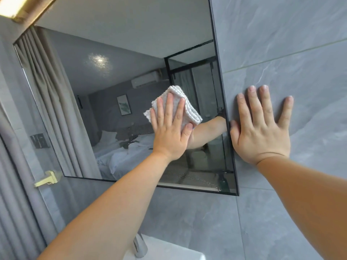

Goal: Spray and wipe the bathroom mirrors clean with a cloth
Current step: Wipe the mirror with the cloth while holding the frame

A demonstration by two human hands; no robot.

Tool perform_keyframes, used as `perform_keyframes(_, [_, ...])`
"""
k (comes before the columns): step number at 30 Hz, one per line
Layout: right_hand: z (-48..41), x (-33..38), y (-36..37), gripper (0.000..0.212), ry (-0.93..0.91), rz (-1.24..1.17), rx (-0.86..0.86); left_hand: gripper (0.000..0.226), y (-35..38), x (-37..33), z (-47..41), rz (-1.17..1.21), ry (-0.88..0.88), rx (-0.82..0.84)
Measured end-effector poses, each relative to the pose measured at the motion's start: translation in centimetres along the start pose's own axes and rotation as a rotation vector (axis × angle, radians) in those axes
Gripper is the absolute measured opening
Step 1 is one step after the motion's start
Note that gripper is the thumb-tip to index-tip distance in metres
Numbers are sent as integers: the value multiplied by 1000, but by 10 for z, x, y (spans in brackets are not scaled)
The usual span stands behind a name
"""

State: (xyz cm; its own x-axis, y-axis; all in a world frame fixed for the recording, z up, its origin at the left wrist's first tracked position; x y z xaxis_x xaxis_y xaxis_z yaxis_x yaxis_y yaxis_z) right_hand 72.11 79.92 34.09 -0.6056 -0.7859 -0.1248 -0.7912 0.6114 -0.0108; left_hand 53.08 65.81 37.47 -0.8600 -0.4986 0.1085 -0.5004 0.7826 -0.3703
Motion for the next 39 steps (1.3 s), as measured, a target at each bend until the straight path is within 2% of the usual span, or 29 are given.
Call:
perform_keyframes(9, [0, -1, -1, 64, 4, -5, 1, 67, -1, 3, -2, 23, -41, 20])
perform_keyframes(15, [0, -1, 0, 64, 3, -3, 1, 66, 1, 10, -4, 48, -155, -13])
perform_keyframes(17, [0, -1, 0, 64, 5, -5, -5, 67, 2, 27, -6, 76, -319, -22])
perform_keyframes(20, [0, -1, 0, 64, 7, -16, -13, 67, 1, 77, -7, 214, -723, -15])
perform_keyframes(22, [1, -1, 0, 64, 7, -15, -22, 65, 0, 100, -6, 321, -932, -12])
perform_keyframes(26, [1, -1, 1, 63, 6, -11, -28, 65, -3, 101, -9, 390, -1086, -20])
perform_keyframes(28, [2, -1, 1, 63, 6, 0, -30, 65, -3, 85, -12, 354, -1054, 16])
perform_keyframes(30, [2, -1, 1, 63, 7, -2, -19, 66, -3, 55, -13, 235, -872, 33])
perform_keyframes(32, [1, -1, 1, 63, 9, -11, -6, 65, -7, 10, -15, 184, -529, 14])
perform_keyframes(34, [2, -2, 1, 64, 12, -8, 1, 62, -9, -30, -16, 124, -138, 85])
perform_keyframes(36, [2, -2, 0, 65, 14, -6, 2, 60, -16, -46, -22, 62, 124, 159])
perform_keyframes(38, [2, -2, 0, 65, 10, 2, -2, 57, -19, -38, -30, 26, 200, 127])
perform_keyframes(39, [2, -2, 0, 65, 9, 8, -1, 57, -16, -26, -35, 29, 132, 94])
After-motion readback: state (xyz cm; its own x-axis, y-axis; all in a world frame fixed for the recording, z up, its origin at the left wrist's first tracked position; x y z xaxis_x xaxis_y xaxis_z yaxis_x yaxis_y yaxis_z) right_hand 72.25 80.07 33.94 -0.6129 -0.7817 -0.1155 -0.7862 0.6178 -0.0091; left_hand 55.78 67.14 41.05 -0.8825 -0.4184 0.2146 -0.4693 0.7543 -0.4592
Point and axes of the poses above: each hand's wrist, its own z-axis away from the middle knuckle, its own y-axis out of the palm, x = y × z, the point moved 5 cm from there along -z, towards the middle knuckle, and after that the axes turned 6 degrees about -y, right-handed, at the moved point
